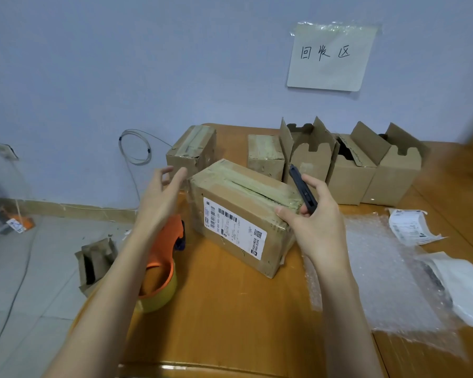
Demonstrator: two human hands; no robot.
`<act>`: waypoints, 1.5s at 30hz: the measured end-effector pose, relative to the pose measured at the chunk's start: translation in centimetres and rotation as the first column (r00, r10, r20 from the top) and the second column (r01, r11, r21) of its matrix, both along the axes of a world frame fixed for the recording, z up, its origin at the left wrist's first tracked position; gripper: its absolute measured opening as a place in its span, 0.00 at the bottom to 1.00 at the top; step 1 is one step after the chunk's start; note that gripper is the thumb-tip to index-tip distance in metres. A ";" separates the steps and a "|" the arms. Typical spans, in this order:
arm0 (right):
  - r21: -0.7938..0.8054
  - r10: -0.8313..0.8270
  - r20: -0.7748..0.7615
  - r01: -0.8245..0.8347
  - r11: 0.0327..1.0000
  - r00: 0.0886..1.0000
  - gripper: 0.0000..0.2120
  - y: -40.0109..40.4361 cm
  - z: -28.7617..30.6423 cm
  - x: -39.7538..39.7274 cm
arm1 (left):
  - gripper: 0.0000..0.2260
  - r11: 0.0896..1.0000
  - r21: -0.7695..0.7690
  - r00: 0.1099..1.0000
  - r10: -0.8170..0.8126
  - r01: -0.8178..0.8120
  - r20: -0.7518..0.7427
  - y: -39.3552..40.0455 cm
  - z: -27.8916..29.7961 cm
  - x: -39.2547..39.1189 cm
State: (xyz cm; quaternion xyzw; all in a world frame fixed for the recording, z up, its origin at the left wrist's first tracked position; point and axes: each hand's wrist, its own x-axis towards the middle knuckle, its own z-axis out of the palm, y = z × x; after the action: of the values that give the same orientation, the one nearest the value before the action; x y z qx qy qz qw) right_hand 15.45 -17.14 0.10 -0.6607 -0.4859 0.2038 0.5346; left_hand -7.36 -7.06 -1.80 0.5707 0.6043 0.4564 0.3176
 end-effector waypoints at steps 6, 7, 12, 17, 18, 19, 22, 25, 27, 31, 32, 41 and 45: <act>0.030 0.063 -0.130 -0.060 0.998 0.990 0.29 1.6 0.0 0.5 | 0.33 1.000 -0.006 0.991 0.012 -0.013 -0.134 -0.2 0.7 1.3; 0.027 0.070 -0.139 -0.066 0.997 0.988 0.28 2.0 0.1 0.7 | 0.31 0.999 -0.005 0.984 0.036 -0.037 -0.174 -0.2 0.7 1.5; 0.039 0.089 -0.199 -0.083 0.996 0.976 0.29 3.7 0.1 1.2 | 0.30 0.991 0.004 0.884 0.121 -0.133 -0.451 0.1 1.5 2.2; 0.097 0.013 -0.203 0.007 0.995 0.979 0.21 3.6 -0.2 1.5 | 0.23 0.980 0.172 0.848 0.175 -0.100 -0.500 0.1 2.2 3.2; 0.121 -0.027 -0.207 0.053 0.991 0.978 0.18 3.4 -0.2 1.6 | 0.21 0.962 0.269 0.862 0.181 -0.054 -0.474 0.0 2.4 3.9; 0.139 -0.074 -0.204 0.104 0.985 0.976 0.15 3.3 -0.2 1.8 | 0.19 0.933 0.361 0.874 0.174 0.001 -0.454 0.0 2.7 4.7; 0.147 -0.210 -0.130 0.228 0.963 0.969 0.11 2.6 -0.2 2.6 | 0.15 0.867 0.444 0.861 0.036 0.225 -0.507 0.3 3.6 7.9; 0.142 -0.271 -0.069 0.278 0.950 0.960 0.10 2.1 -0.1 3.2 | 0.16 0.861 0.272 0.752 -0.174 0.429 -0.635 0.9 3.6 11.1; 0.135 -0.276 -0.030 0.277 0.951 0.961 0.09 1.9 0.0 3.4 | 0.17 0.864 0.186 0.691 -0.225 0.467 -0.687 1.2 3.0 12.4; 0.083 -0.274 0.007 0.272 0.959 0.962 0.08 1.7 0.2 3.7 | 0.19 0.896 0.188 0.728 -0.190 0.403 -0.658 1.7 2.3 13.1; 0.064 -0.282 0.021 0.280 0.958 0.959 0.07 1.7 0.3 3.7 | 0.19 0.902 0.195 0.742 -0.177 0.385 -0.647 1.7 2.2 13.1; 0.017 -0.317 0.142 0.318 0.948 0.938 0.07 1.2 1.1 3.6 | 0.20 0.914 0.242 0.768 -0.108 0.327 -0.631 2.2 1.8 13.4; 0.013 -0.308 0.149 0.310 0.951 0.940 0.08 1.2 1.3 3.2 | 0.20 0.913 0.247 0.766 -0.101 0.325 -0.635 2.3 1.7 13.4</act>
State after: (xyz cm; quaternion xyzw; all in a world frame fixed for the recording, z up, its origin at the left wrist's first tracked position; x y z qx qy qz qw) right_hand 18.68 -15.94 1.45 -0.7450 -0.4137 0.0701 0.5185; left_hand 6.02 -4.77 -0.13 0.7991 0.5150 0.3060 0.0518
